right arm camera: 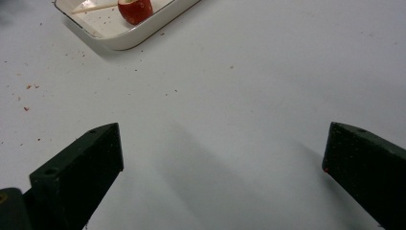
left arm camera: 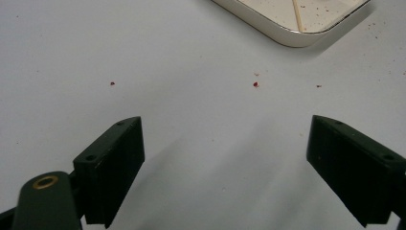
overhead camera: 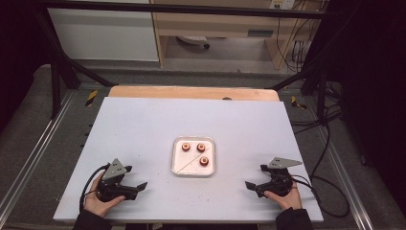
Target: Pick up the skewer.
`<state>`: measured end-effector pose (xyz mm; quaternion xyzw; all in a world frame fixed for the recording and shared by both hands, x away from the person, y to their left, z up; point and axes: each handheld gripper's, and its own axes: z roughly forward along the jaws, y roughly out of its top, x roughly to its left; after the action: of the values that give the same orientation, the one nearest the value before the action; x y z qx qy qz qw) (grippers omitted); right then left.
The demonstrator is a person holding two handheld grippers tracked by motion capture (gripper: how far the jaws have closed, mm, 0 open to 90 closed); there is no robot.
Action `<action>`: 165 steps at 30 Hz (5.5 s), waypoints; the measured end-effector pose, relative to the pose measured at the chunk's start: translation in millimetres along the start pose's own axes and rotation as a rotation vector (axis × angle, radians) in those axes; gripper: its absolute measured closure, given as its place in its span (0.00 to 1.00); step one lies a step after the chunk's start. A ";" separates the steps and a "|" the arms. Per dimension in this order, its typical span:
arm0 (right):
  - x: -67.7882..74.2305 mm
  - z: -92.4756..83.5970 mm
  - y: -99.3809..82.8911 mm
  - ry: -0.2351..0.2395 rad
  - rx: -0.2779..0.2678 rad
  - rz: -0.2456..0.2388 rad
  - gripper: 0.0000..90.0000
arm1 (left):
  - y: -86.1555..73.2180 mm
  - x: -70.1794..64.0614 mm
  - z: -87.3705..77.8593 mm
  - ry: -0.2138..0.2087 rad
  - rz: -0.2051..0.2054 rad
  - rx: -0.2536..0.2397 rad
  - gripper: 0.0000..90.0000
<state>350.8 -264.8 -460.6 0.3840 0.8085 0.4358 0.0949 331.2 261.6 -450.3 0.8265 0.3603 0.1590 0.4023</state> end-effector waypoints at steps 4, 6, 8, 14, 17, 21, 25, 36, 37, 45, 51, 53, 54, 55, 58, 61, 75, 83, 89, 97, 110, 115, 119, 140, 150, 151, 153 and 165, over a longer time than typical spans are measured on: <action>0.4 -0.7 0.1 -0.002 0.001 0.001 0.01 | 0.9 -0.8 0.0 0.002 0.001 0.000 0.14; 0.4 -0.8 0.1 -0.002 0.000 0.000 0.01 | 1.7 -0.8 0.0 0.001 0.001 0.002 0.14; 0.3 -0.8 0.2 -0.003 -0.002 -0.001 0.01 | 2.9 -1.4 0.3 0.003 0.005 0.002 0.14; 0.6 -0.2 0.2 -0.003 0.000 0.002 0.01 | 6.0 -4.3 2.6 -0.009 0.011 0.006 0.13; 0.6 -0.2 0.4 -0.006 0.001 0.002 0.01 | 7.6 -6.7 4.0 -0.013 0.013 0.010 0.13; 0.4 0.0 0.4 -0.010 0.000 0.001 0.01 | 10.2 -10.2 5.5 -0.016 0.017 0.011 0.13; 0.3 -0.1 0.4 -0.012 0.002 -0.002 0.01 | 13.7 -14.0 7.1 -0.018 0.023 0.014 0.13; 0.5 -0.3 0.4 -0.018 0.012 -0.006 0.01 | 27.6 -24.3 13.7 -0.030 0.041 0.030 0.14; 0.6 -0.3 0.3 -0.017 0.012 -0.007 0.01 | 29.1 -24.9 14.1 -0.029 0.041 0.031 0.14; 0.9 0.4 0.3 -0.017 0.017 -0.005 0.01 | 43.7 -31.4 17.6 -0.019 0.055 0.035 0.14; 1.1 0.6 0.5 -0.019 0.020 -0.007 0.01 | 55.5 -37.7 22.6 -0.021 0.073 0.034 0.14; 1.1 0.8 0.3 -0.021 0.021 -0.008 0.01 | 59.8 -38.9 25.3 -0.016 0.071 0.038 0.14; 1.0 0.9 0.4 -0.021 0.023 -0.010 0.01 | 61.9 -39.7 26.6 -0.014 0.070 0.039 0.14; 0.9 0.9 0.4 -0.018 0.024 -0.010 0.01 | 63.9 -40.4 27.9 -0.014 0.070 0.038 0.14; 0.9 0.9 0.2 -0.021 0.026 -0.014 0.01 | 69.0 -42.1 31.5 -0.015 0.067 0.044 0.14; 1.3 1.0 0.5 -0.020 0.024 -0.010 0.01 | 72.9 -43.4 34.3 -0.008 0.069 0.050 0.14; 1.5 1.7 0.4 -0.021 0.031 -0.015 0.01 | 95.3 -53.2 56.4 -0.011 0.065 0.068 0.16; 1.6 2.2 0.2 -0.020 0.033 -0.015 0.01 | 105.4 -58.3 72.6 -0.010 0.068 0.090 0.20; 1.4 2.4 0.2 -0.020 0.034 -0.018 0.01 | 111.0 -62.2 84.7 -0.017 0.072 0.107 0.26; 1.5 2.6 0.2 -0.018 0.038 -0.015 0.01 | 111.3 -63.8 99.5 -0.020 0.079 0.132 0.43; 1.4 2.8 0.3 -0.016 0.038 -0.015 0.01 | 108.4 -70.3 111.7 -0.031 0.086 0.167 0.75; 1.3 2.8 0.2 -0.016 0.037 -0.019 0.01 | 107.1 -70.8 113.8 -0.035 0.081 0.173 0.83; 1.5 2.7 0.2 -0.017 0.038 -0.017 0.01 | 106.7 -71.3 114.7 -0.035 0.082 0.177 0.87; 1.2 2.8 0.2 -0.015 0.041 -0.021 0.01 | 100.6 -72.8 117.2 -0.013 0.062 0.146 0.98; 1.3 2.7 0.3 -0.013 0.040 -0.021 0.01 | 100.3 -69.7 110.2 -0.014 0.048 0.108 0.98; 1.1 2.9 0.2 -0.013 0.038 -0.025 0.01 | 100.7 -69.4 108.8 -0.014 0.047 0.104 0.98; 1.3 2.8 0.2 -0.014 0.038 -0.023 0.01 | 101.0 -69.4 106.8 -0.017 0.044 0.094 0.98; 2.2 2.8 1.1 -0.015 0.042 -0.033 0.01 | 104.9 -74.1 93.9 -0.054 0.043 0.057 0.99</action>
<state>351.2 -261.2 -461.0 0.3757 0.8230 0.4141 0.1004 381.0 112.6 -425.2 0.8491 0.3359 0.1350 0.3848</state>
